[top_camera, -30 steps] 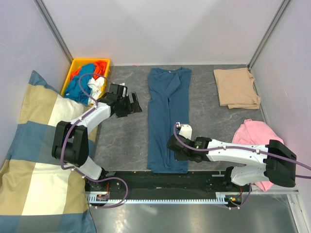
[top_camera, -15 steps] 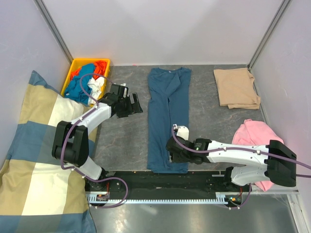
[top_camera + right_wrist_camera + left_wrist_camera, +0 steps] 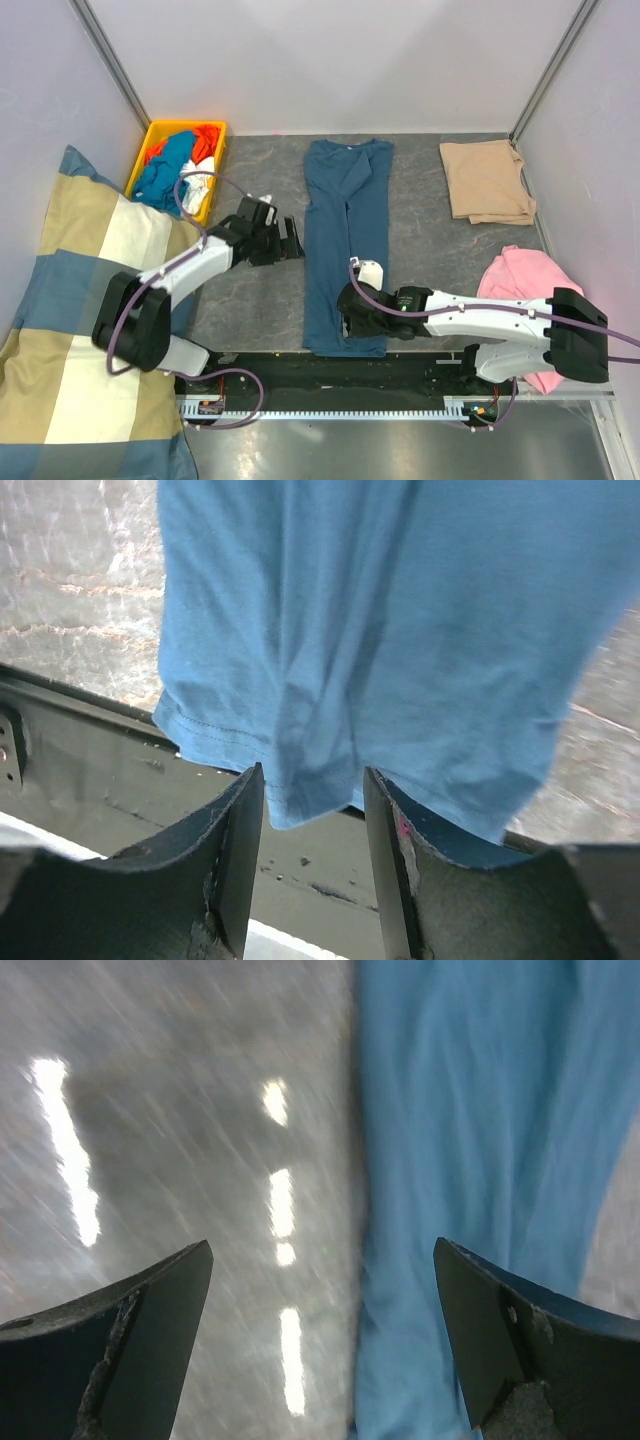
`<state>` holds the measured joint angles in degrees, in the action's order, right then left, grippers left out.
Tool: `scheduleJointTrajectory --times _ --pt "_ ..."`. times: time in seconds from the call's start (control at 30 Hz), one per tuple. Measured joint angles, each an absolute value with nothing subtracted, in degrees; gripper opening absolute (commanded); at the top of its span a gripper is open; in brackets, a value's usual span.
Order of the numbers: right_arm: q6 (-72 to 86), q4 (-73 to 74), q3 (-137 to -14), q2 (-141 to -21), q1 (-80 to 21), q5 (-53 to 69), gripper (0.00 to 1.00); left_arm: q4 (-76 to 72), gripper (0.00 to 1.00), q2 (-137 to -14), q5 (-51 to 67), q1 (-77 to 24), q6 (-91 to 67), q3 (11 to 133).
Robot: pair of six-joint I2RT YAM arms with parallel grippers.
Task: Fold and stack the t-shirts
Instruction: Fold the tshirt
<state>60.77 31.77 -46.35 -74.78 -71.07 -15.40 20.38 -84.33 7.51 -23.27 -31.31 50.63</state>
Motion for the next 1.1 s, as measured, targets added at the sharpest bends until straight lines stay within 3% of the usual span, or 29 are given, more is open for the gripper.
scheduleJointTrajectory --times 0.43,0.87,1.1 --pt "66.24 40.80 -44.36 -67.05 -71.11 -23.51 0.53 23.22 1.00 -55.94 5.87 -40.12 -44.82 29.89" --pt "70.76 43.90 -39.77 -60.03 -71.11 -24.95 0.53 20.32 1.00 -58.83 0.56 -56.14 -57.84 24.34" --pt "72.10 45.67 -39.35 -57.65 -71.11 -25.85 0.53 14.24 0.58 -63.29 -0.36 -59.16 -61.89 24.36"
